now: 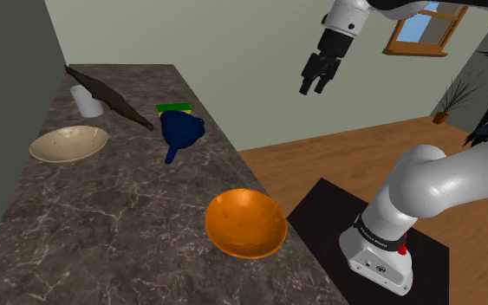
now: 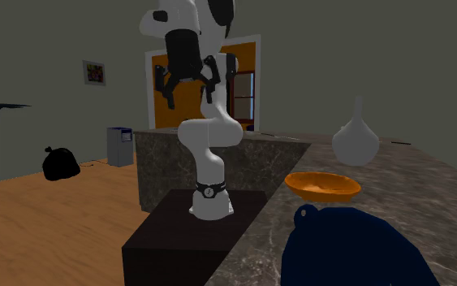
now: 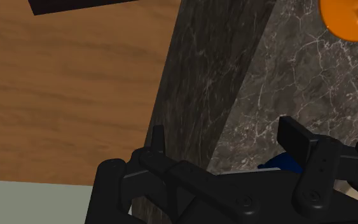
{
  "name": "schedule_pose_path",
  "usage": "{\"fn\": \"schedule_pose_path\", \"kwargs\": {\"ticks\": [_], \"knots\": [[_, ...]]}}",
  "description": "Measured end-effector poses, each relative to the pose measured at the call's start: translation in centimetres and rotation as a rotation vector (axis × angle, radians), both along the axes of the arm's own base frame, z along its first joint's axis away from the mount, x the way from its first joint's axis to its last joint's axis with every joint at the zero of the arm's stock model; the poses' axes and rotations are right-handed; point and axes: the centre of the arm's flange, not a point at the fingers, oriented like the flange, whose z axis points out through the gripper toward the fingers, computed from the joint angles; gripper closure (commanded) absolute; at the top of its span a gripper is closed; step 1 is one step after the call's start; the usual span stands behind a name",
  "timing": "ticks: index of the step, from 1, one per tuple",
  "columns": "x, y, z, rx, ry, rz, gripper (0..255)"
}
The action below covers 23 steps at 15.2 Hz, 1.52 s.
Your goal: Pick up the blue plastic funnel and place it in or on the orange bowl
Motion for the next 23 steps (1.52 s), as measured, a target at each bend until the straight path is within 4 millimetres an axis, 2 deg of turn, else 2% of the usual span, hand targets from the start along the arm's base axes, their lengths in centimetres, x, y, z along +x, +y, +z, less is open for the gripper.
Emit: {"fn": "schedule_pose_path", "kwargs": {"ticks": [1,3,13,19,23], "knots": [[0.0,0.0,0.0,0.000,0.000,0.000,0],[0.0,1.4,-0.8,0.001,-0.013,-0.026,0],[2.1,12.1,-7.5,0.006,-0.122,-0.246,0],[4.8,18.4,-11.4,0.008,-0.191,-0.382,0],[7.6,22.2,-14.1,0.009,-0.237,-0.472,0]]}}
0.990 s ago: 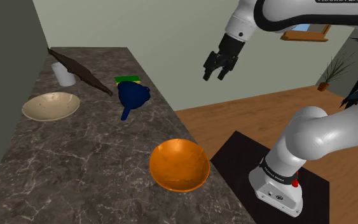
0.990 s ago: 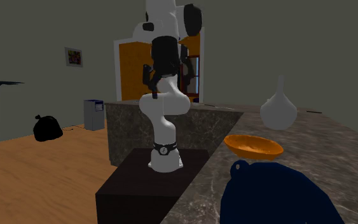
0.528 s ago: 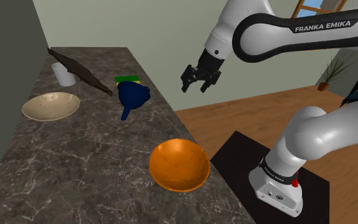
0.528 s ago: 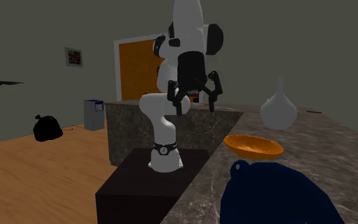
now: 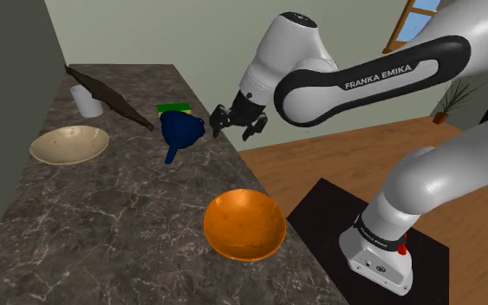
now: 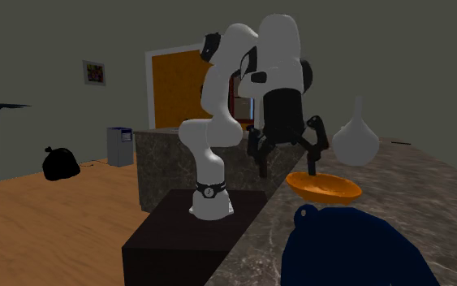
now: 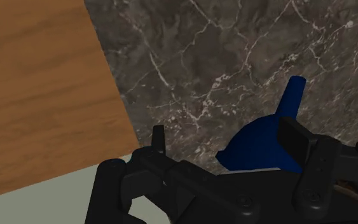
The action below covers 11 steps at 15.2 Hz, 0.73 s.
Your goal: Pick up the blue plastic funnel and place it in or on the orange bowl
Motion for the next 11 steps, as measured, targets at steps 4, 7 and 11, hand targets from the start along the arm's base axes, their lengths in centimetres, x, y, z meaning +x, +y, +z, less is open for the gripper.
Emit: {"fn": "schedule_pose_path", "kwargs": {"ticks": [4,7,11], "knots": [[3.0,4.0,-2.4,0.002,-0.044,-0.086,0],[5.5,6.5,-4.3,0.004,-0.071,-0.155,0],[9.1,9.7,-6.0,0.018,-0.106,-0.245,0]]}}
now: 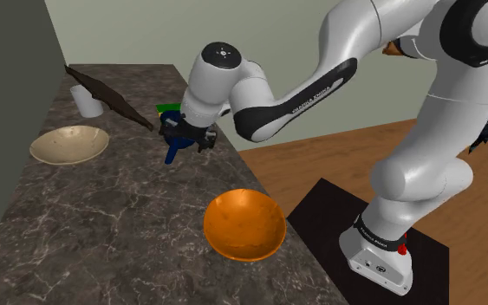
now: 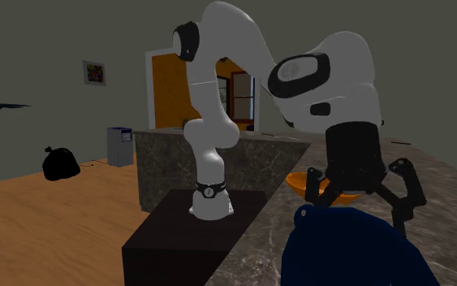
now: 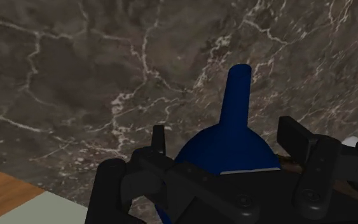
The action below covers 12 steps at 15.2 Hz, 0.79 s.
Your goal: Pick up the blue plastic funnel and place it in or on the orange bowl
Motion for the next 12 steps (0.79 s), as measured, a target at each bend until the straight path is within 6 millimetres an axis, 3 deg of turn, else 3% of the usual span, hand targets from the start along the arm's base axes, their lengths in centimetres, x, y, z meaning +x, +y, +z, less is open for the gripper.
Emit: {"fn": "schedule_pose_path", "kwargs": {"ticks": [1,4,12], "knots": [[1.3,0.9,-0.1,0.003,-0.019,-0.024,0],[2.5,1.7,-1.7,-0.003,-0.041,-0.053,0],[4.2,1.5,-4.6,-0.004,-0.045,-0.057,0]]}}
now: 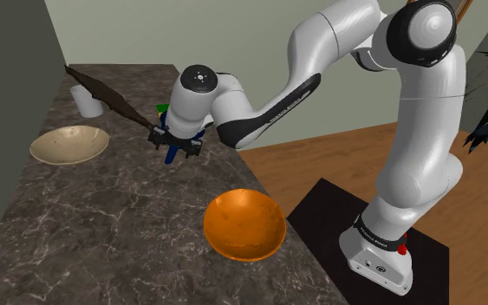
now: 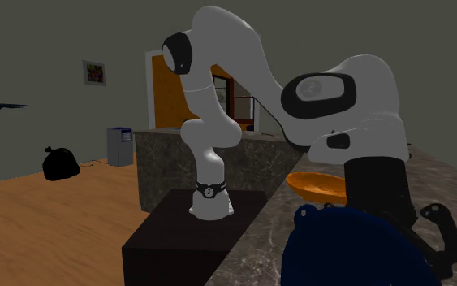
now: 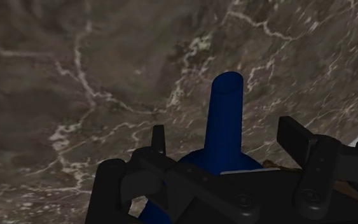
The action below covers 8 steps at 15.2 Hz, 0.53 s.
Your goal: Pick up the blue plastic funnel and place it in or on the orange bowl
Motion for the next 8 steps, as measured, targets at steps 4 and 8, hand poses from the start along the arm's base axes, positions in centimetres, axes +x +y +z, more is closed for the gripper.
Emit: {"fn": "schedule_pose_path", "kwargs": {"ticks": [4,8], "knots": [[0.08,-0.04,-0.07,0.000,0.000,0.000,0],[0.07,-0.02,-0.06,0.000,0.000,0.000,255]]}}
